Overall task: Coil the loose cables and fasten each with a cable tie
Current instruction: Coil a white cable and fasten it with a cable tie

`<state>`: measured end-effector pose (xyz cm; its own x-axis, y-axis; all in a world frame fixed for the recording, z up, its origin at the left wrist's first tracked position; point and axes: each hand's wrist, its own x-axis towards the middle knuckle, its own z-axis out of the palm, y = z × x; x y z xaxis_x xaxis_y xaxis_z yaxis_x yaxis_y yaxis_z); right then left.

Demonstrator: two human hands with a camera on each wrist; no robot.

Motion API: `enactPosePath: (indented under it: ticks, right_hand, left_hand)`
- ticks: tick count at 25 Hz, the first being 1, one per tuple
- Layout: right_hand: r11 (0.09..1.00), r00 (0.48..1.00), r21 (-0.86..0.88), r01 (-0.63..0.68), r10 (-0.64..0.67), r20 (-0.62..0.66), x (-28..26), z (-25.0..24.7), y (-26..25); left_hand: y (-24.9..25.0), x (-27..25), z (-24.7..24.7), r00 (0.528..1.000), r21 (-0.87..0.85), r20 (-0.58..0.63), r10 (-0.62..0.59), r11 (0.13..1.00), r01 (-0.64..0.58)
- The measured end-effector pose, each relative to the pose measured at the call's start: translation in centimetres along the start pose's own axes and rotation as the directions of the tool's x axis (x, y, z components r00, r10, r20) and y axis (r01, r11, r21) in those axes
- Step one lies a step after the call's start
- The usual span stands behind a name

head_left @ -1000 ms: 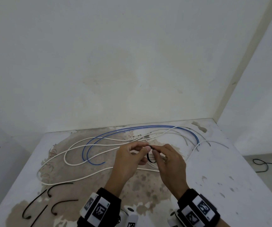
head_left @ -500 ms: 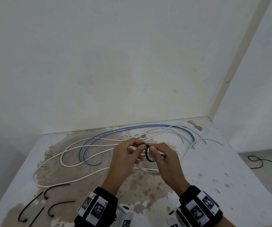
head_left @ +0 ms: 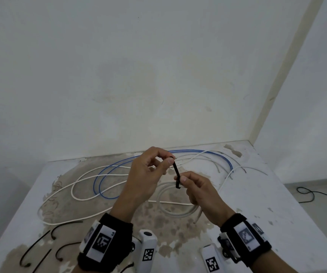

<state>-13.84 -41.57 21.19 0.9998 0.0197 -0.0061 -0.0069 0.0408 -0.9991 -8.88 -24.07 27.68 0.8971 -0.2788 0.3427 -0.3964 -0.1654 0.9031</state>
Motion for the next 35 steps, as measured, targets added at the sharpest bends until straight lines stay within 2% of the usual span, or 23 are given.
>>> enactPosePath:
  ticks: [2, 5, 8, 9, 10, 11, 12, 13, 15, 16, 17, 19, 21, 22, 23, 25, 29, 31, 32, 33, 35]
  right_hand:
    - [1.0, 1.0, 0.0, -0.006, 0.006, 0.009, 0.1, -0.1, -0.2]
    - [0.999, 0.998, -0.048, 0.004, -0.001, 0.065, -0.7, 0.5, -0.8]
    - [0.992, 0.996, -0.101, 0.076, -0.07, 0.064, 0.1, 0.6, -1.8]
    - [0.985, 0.993, -0.132, 0.107, -0.099, 0.063, 0.5, 0.3, -1.7]
    - [0.973, 0.991, -0.19, 0.127, -0.116, 0.067, 0.5, -0.3, -0.7]
    - [0.945, 0.993, -0.306, 0.113, -0.094, 0.076, 0.1, -1.2, 1.3]
    - [0.891, 0.996, -0.452, 0.054, -0.014, 0.092, -1.0, -2.1, 4.0]
    - [0.854, 0.993, -0.519, -0.046, 0.095, 0.069, -3.3, -2.5, 7.2]
    - [0.844, 0.961, -0.479, -0.242, 0.278, 0.004, -6.8, -4.7, 12.1]
    - [0.834, 0.949, -0.461, -0.302, 0.31, -0.059, -8.1, -5.9, 13.1]
    - [0.847, 0.954, -0.442, -0.296, 0.28, -0.102, -8.1, -6.8, 13.1]
    - [0.884, 0.976, -0.416, -0.214, 0.174, -0.132, -6.8, -7.7, 11.7]
    - [0.91, 0.986, -0.39, -0.141, 0.094, -0.137, -5.2, -7.4, 9.3]
    - [0.917, 0.988, -0.385, -0.104, 0.052, -0.143, -4.5, -7.5, 8.3]
    - [0.919, 0.99, -0.39, -0.062, 0.008, -0.139, -4.1, -7.6, 7.6]
    - [0.911, 0.992, -0.412, -0.016, -0.038, -0.124, -3.4, -7.8, 6.5]
    - [0.9, 0.989, -0.436, 0.015, -0.077, -0.125, -2.4, -8.6, 5.8]
    - [0.91, 0.992, -0.415, -0.01, -0.044, -0.121, -2.6, -9.4, 6.3]
    - [0.924, 0.991, -0.375, -0.068, 0.019, -0.134, -2.7, -9.9, 6.8]
    - [0.938, 0.982, -0.309, -0.156, 0.113, -0.154, -3.0, -10.7, 7.7]
    - [0.921, 0.927, -0.147, -0.361, 0.336, -0.169, -3.3, -12.4, 10.4]
  left_hand:
    - [-0.3, -0.1, 0.3, 1.0, 0.013, 0.017, -0.009, 1.0, 0.009]
    - [-1.0, 0.4, 0.2, 0.997, -0.072, 0.06, -0.038, 0.997, 0.042]
    - [-0.8, -0.1, 0.9, 0.994, -0.096, 0.073, -0.078, 0.992, 0.085]
    - [-0.2, 0.0, 0.8, 0.997, -0.121, 0.057, -0.057, 0.991, 0.063]
    - [0.8, 0.3, 0.3, 1.0, -0.174, -0.012, -0.018, 0.985, 0.015]
    - [2.1, 1.1, -0.7, 0.99, -0.267, -0.142, 0.023, 0.962, -0.061]
    - [3.5, 2.4, -2.4, 0.956, -0.346, -0.289, 0.044, 0.927, -0.147]
    - [5.1, 3.6, -4.2, 0.926, -0.37, -0.372, 0.062, 0.905, -0.209]
    - [8.2, 6.3, -7.4, 0.905, -0.27, -0.394, 0.158, 0.922, -0.279]
    - [8.6, 6.3, -8.4, 0.91, -0.171, -0.376, 0.177, 0.951, -0.256]
    - [8.7, 6.4, -8.9, 0.921, -0.068, -0.337, 0.193, 0.971, -0.229]
    - [8.0, 5.4, -7.6, 0.954, 0.024, -0.245, 0.175, 0.984, -0.174]
    - [5.1, 3.5, -4.7, 0.997, -0.01, -0.058, 0.055, 0.998, -0.055]
    - [3.2, 2.3, -2.7, 0.999, 0.0, 0.047, -0.014, 1.0, 0.014]
    - [1.4, 1.3, -0.6, 0.987, 0.03, 0.141, -0.072, 0.997, 0.068]
    - [-1.9, -0.4, 3.0, 0.957, 0.131, 0.249, -0.147, 0.984, 0.117]
    - [-4.8, -1.1, 6.7, 0.927, 0.21, 0.309, -0.211, 0.966, 0.15]
    - [-5.8, -1.6, 8.2, 0.923, 0.237, 0.31, -0.226, 0.959, 0.155]
    - [-6.4, -2.0, 8.9, 0.919, 0.242, 0.308, -0.247, 0.954, 0.175]
    - [-7.0, -2.5, 9.6, 0.91, 0.236, 0.308, -0.276, 0.949, 0.208]
    - [-8.3, -3.6, 10.5, 0.883, 0.216, 0.324, -0.341, 0.935, 0.282]
